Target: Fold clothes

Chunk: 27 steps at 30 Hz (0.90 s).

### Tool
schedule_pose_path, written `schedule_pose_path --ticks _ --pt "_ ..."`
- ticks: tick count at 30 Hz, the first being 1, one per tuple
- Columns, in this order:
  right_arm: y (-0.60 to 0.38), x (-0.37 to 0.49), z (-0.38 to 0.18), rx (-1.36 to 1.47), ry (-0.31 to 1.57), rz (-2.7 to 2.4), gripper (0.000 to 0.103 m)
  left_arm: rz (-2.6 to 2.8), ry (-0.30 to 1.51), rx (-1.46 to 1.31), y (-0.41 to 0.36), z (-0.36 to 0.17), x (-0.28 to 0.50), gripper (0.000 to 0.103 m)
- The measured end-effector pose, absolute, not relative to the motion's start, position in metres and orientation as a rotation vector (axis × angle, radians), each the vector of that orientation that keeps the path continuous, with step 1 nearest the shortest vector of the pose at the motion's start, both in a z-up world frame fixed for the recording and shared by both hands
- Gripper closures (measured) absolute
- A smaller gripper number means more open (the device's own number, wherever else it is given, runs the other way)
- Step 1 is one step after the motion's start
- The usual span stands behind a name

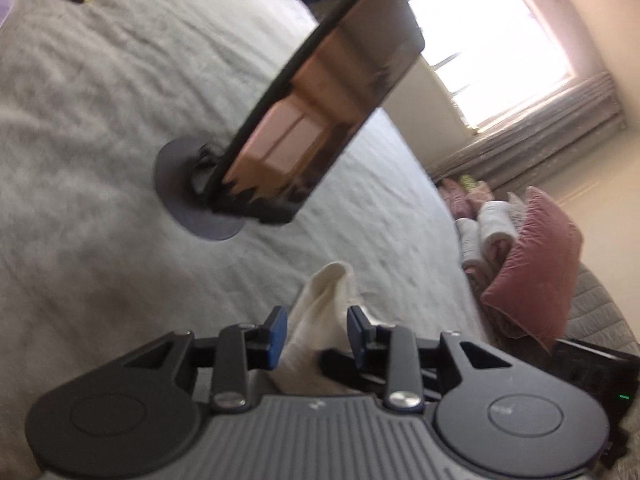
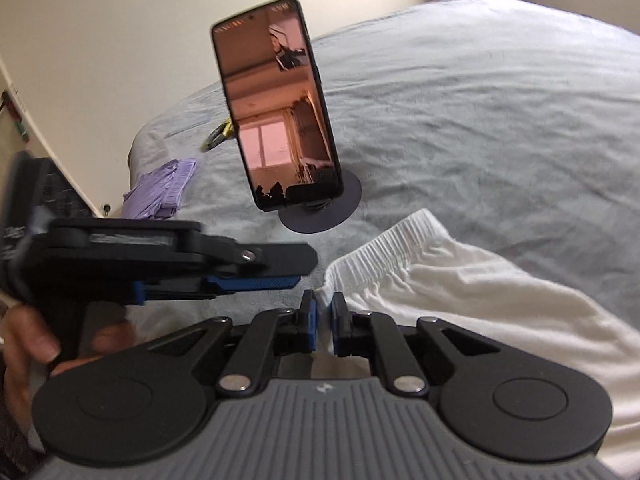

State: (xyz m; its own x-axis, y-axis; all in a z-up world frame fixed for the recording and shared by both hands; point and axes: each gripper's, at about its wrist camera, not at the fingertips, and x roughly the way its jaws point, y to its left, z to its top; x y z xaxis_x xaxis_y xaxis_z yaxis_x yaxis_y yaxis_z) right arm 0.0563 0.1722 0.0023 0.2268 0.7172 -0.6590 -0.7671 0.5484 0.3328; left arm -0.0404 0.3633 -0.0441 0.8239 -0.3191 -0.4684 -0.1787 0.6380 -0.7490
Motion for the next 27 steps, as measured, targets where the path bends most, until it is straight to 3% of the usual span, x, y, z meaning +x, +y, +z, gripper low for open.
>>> schedule_pose_path --ticks 1,4,7,9,11,12,17,19,22,27 --pt "0.175 0.057 -0.002 -0.062 0.875 1.018 0.093 -0.101 0.609 -0.885 0.362 -0.043 -0.04 0.071" --pt "0.181 0.057 -0.015 -0.051 0.894 0.997 0.089 -0.159 0.607 -0.886 0.359 -0.043 -0.035 0.095" --pt "0.18 0.049 -0.02 -0.043 0.859 0.992 0.084 -0.175 0.631 -0.889 0.355 -0.048 -0.026 0.097" --pt "0.178 0.043 -0.021 -0.042 0.839 0.993 0.075 -0.162 0.649 -0.883 0.353 -0.052 -0.02 0.097" --pt "0.174 0.036 -0.021 -0.018 0.836 1.006 0.048 -0.144 0.67 -0.873 0.352 -0.055 -0.014 0.097" --pt "0.171 0.033 -0.021 -0.004 0.836 1.01 0.043 -0.125 0.687 -0.86 0.352 -0.057 -0.013 0.097" --pt "0.142 0.018 -0.006 -0.015 0.83 0.951 0.04 -0.067 0.715 -0.854 0.35 -0.062 -0.012 0.096" --pt "0.123 0.015 0.004 -0.024 0.822 0.91 0.04 -0.054 0.696 -0.805 0.344 -0.052 -0.017 0.091" --pt "0.081 0.019 0.017 0.007 0.801 0.811 0.039 -0.055 0.632 -0.698 0.331 -0.034 -0.026 0.065" --pt "0.012 0.035 0.027 0.082 0.807 0.618 0.037 -0.177 0.576 -0.549 0.305 -0.02 -0.03 0.049"
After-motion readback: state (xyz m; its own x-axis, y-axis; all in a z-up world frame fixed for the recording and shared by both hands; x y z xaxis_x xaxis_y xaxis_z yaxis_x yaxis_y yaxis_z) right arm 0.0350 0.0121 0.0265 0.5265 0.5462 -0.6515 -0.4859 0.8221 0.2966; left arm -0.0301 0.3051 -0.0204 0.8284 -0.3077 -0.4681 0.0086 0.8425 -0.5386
